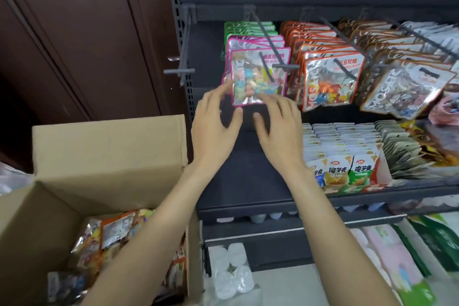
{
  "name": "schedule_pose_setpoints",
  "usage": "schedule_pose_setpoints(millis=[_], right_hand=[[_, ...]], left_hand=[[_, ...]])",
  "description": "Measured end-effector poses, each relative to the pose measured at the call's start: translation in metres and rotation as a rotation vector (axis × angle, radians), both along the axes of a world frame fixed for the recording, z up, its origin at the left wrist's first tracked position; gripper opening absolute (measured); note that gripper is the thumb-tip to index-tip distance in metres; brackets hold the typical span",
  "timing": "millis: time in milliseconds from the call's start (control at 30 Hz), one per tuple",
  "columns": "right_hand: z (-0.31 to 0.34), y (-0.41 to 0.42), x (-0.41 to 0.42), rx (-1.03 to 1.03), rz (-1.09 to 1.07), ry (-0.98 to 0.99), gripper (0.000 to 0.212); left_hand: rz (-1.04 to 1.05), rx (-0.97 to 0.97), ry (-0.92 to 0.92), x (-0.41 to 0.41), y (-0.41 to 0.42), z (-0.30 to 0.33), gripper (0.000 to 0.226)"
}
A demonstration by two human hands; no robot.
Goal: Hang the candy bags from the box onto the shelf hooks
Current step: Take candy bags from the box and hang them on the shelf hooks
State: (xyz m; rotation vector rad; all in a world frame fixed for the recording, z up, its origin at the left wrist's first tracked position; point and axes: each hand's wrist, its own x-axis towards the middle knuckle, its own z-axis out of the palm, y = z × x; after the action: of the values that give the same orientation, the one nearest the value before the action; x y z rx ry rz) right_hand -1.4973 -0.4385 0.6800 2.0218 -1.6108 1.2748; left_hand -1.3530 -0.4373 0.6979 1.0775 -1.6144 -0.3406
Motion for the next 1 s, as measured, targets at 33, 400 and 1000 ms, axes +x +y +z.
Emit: schedule_pose_setpoints(millis=[33, 400, 1000], right_hand=[[-0.001, 0.013, 0.005, -0.034, 0.021, -0.061, 0.033], [-0.043, 0.149, 0.083, 0.179, 0.467, -0.122, 0.016], [-0.199, 0.047, 0.266, 1.095, 0.265, 0.422, 0.044]], left_hand=[[0.013, -0.018, 0.025, 0.007, 0.014, -0.001, 0.039], [0.126, 0.192, -0.262, 0.156, 0.167, -0.072, 0.021], [0.076, 0.730, -0.757, 0.358, 0.054, -0.239, 0.044]])
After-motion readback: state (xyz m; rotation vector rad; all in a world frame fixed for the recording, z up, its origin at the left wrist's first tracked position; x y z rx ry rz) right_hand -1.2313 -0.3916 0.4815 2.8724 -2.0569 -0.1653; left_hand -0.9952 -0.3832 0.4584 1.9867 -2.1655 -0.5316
